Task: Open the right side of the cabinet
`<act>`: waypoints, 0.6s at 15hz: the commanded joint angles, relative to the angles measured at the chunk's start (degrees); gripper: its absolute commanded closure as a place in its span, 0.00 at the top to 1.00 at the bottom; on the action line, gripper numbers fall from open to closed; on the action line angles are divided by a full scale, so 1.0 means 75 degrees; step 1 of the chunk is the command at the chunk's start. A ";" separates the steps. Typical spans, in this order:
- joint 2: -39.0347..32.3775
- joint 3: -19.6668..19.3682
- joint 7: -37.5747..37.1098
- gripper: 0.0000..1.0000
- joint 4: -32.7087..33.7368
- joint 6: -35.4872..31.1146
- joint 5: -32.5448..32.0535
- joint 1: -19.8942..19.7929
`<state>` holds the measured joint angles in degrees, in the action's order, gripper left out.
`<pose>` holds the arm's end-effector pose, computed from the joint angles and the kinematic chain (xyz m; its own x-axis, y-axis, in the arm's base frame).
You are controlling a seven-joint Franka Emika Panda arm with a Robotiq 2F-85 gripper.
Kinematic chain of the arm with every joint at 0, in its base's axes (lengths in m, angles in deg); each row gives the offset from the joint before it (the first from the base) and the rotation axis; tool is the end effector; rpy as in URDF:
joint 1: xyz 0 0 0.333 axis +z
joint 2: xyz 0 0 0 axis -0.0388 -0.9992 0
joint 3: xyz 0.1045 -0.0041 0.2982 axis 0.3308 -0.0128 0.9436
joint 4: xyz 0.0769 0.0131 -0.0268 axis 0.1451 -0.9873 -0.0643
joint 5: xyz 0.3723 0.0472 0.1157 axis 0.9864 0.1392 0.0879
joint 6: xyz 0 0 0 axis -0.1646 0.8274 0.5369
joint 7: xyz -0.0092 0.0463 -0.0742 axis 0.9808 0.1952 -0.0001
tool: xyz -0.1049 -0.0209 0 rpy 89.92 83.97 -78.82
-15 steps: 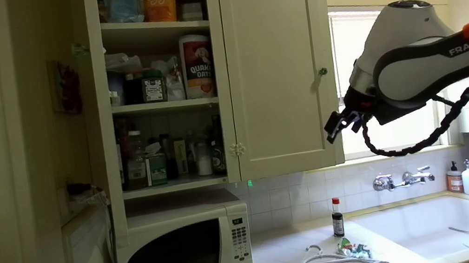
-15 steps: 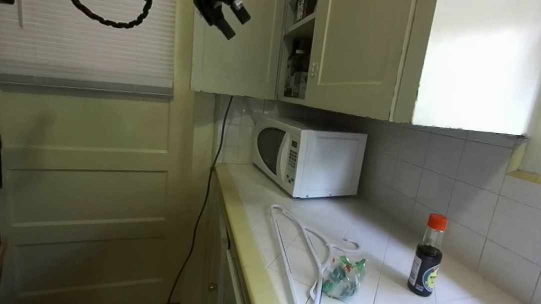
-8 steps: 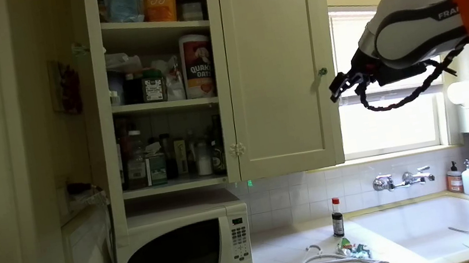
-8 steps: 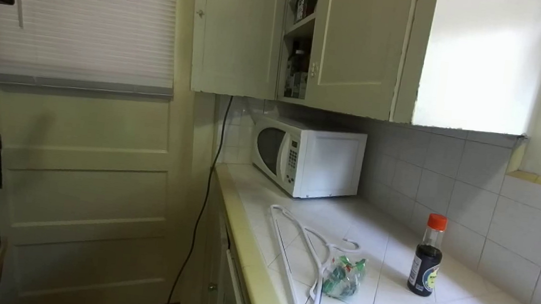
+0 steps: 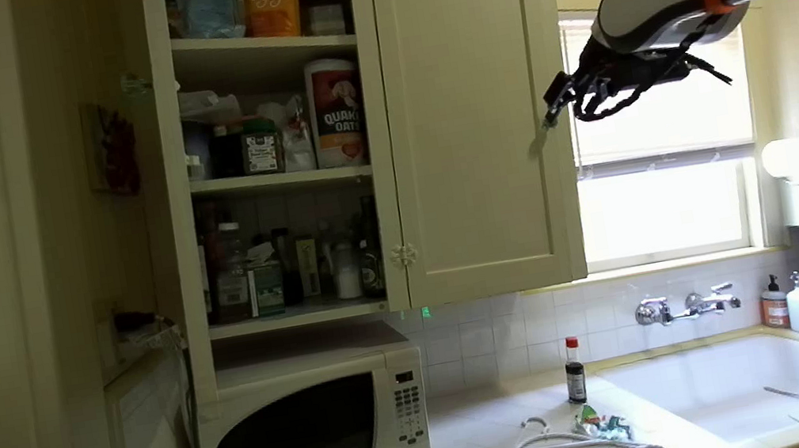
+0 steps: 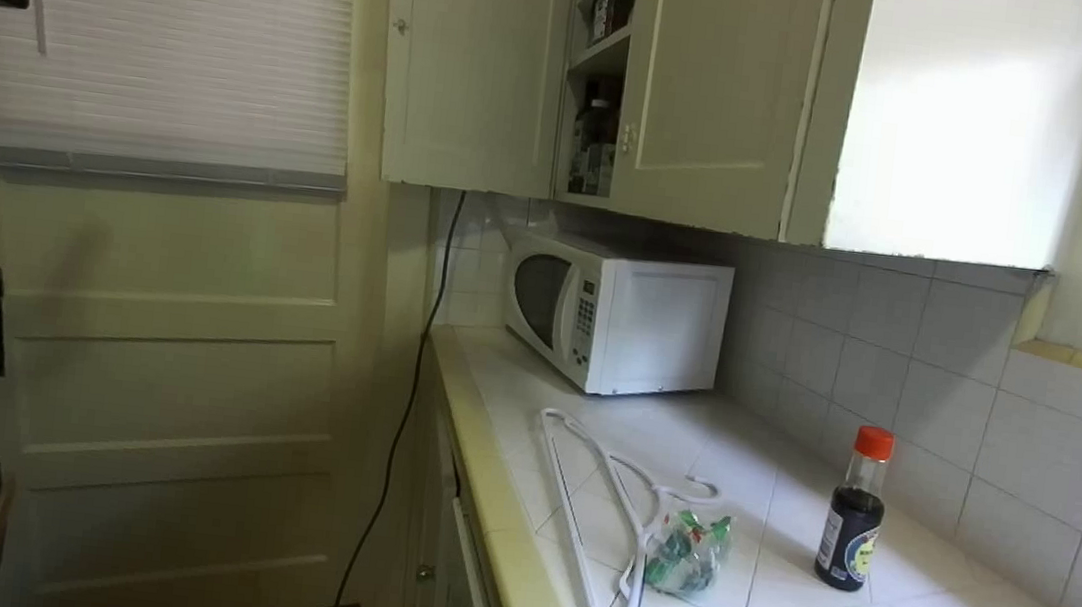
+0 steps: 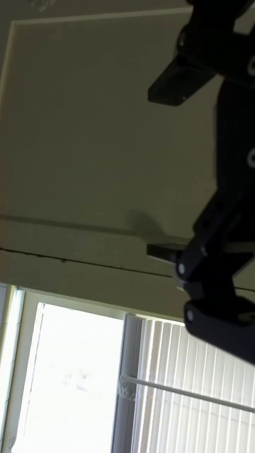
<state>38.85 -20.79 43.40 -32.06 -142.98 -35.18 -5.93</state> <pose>0.4417 -0.1669 0.8320 0.5383 -0.0435 0.8416 -0.2708 -0.9546 0.1239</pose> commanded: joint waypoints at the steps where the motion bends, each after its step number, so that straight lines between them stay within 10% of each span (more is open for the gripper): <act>1: -0.1202 -0.0269 0.0155 1.00 0.1915 0.0973 0.0754 0.0176; 9: -0.1049 -0.0221 -0.0477 1.00 0.1442 0.0774 0.0575 -0.0053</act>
<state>29.48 -22.61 43.33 -18.12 -136.38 -28.80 -5.24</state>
